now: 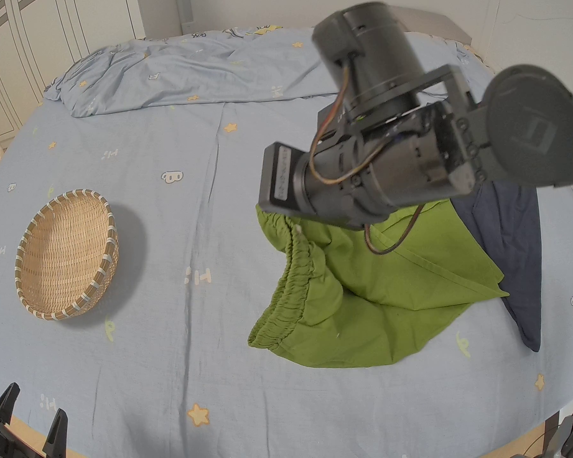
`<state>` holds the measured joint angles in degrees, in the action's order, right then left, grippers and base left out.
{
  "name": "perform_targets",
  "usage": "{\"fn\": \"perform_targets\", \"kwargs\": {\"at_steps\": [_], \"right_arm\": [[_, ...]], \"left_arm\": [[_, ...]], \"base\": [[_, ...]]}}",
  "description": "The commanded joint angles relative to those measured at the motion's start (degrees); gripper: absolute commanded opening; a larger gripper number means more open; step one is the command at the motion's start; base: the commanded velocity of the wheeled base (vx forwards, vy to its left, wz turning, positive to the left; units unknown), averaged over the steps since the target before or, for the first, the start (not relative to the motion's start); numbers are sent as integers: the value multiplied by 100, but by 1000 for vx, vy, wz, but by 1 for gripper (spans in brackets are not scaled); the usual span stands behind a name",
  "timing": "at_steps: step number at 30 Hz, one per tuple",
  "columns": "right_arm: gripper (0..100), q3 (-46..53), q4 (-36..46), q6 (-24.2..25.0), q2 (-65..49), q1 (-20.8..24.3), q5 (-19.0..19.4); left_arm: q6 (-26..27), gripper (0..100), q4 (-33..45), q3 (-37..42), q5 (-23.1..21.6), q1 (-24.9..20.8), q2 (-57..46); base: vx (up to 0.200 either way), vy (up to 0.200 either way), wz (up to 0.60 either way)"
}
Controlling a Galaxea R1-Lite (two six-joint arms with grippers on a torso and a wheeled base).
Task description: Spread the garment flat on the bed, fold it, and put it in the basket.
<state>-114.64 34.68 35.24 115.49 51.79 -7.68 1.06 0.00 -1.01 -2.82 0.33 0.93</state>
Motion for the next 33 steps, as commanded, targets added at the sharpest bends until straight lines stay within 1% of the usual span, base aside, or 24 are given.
{"fn": "perform_targets", "kwargs": {"at_steps": [1,5,6,10,12,14,17,21,22,23,25,26,27,30,33], "right_arm": [[0,5,-58,9,597,42,-23],[0,5,-32,-44,826,104,-76],[100,5,-40,-44,852,112,-76],[100,5,21,-105,984,148,-85],[100,5,162,-351,1063,200,-85],[100,5,346,-457,1124,209,-85],[100,5,469,-404,1168,200,-93],[100,5,751,-316,1063,51,-252],[100,5,918,-246,755,-230,-287],[100,5,979,-228,518,-380,-252],[100,5,944,-228,140,-679,-199],[100,5,935,-228,96,-723,-190],[100,38,865,-228,-194,-916,-137],[100,812,557,-228,-748,-1153,47],[100,1691,12,-299,-1240,-1347,285]], "left_arm": [[-1,100,0,92,0,-7,-93],[-1,100,0,92,0,2,-93],[-1,100,0,92,-8,2,-93],[8,100,0,92,-8,-7,-93],[35,100,0,92,-17,-7,-93],[87,100,-9,101,-26,2,-93],[122,100,-9,92,-35,2,-93],[131,100,-26,92,-44,2,-93],[325,100,-70,92,-26,11,-93],[465,100,-79,92,-35,11,-93],[544,100,-79,92,-35,11,-93],[544,100,-79,92,-35,11,-93],[553,100,-105,92,-44,11,-93],[562,100,-114,92,-44,20,-93],[571,100,-114,92,-35,20,-93]], "base": [[0,0,0],[0,0,0],[0,0,0],[0,0,0],[0,0,0],[0,0,0],[0,0,0],[0,0,0],[0,0,0],[0,0,0],[0,0,0],[0,0,0],[0,0,0],[0,0,0],[0,0,0]]}}
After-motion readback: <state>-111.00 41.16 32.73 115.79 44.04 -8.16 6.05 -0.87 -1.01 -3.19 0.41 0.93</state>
